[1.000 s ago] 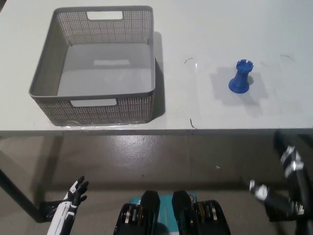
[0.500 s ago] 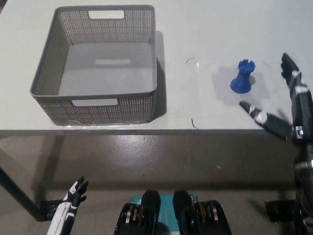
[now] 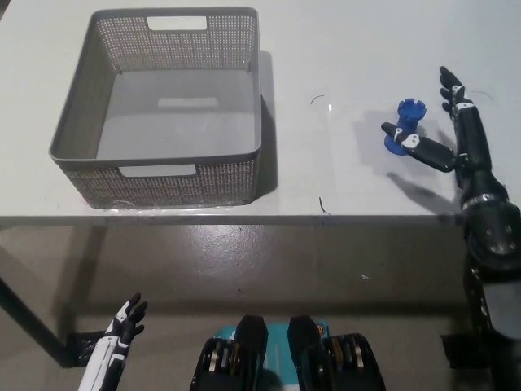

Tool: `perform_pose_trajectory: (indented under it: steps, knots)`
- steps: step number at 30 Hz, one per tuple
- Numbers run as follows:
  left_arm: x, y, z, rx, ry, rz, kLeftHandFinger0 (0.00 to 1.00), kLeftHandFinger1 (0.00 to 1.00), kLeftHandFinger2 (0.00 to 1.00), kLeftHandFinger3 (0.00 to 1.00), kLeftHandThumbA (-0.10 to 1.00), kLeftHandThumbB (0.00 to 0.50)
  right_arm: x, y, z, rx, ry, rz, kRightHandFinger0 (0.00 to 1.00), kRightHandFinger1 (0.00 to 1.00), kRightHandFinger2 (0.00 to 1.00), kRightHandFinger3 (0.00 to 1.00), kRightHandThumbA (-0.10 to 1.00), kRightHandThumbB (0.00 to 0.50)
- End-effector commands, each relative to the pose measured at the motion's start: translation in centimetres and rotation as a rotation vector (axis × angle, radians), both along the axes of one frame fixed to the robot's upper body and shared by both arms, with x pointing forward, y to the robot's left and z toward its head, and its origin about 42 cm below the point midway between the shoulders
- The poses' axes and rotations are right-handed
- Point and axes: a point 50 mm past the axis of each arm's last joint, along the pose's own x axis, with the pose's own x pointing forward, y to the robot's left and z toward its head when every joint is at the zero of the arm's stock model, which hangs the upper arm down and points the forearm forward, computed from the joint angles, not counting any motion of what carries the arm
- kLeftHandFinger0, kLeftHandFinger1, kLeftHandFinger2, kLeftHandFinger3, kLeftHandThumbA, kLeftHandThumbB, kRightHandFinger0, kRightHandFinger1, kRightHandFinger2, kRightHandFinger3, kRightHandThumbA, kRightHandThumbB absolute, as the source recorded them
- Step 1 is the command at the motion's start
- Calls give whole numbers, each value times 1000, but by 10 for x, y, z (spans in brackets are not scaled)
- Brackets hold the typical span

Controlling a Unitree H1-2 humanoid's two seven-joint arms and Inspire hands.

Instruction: Use the right hand to pick up a chess pieces and put it into a container on the left hand side

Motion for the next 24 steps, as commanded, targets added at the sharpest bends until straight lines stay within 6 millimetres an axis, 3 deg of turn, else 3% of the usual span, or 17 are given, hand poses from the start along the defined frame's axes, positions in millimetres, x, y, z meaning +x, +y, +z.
perform_pose_trajectory:
  steps: [1,5,14,21,24]
  knots:
    - [3,2,9,36,-57,-28,1000,1000,1000,1000,1000,392,24,-6,25,-17,-39,-48,1000,1000,1000,1000,1000,368]
    - [5,1,11,32,-69,-42,1000,1000,1000,1000,1000,376,39,-4,20,-67,-24,-65,1000,1000,1000,1000,1000,402]
    - [4,1,9,41,-74,-50,1000,1000,1000,1000,1000,408,63,-6,16,-79,60,-83,1000,1000,1000,1000,1000,413]
    - [5,1,12,35,-75,-68,1000,1000,1000,1000,1000,423,78,-9,25,-71,98,-91,1000,1000,1000,1000,1000,413]
    - [6,1,10,46,-77,-70,1000,1000,1000,1000,1000,419,81,-8,26,-73,123,-86,1000,1000,1000,1000,1000,453]
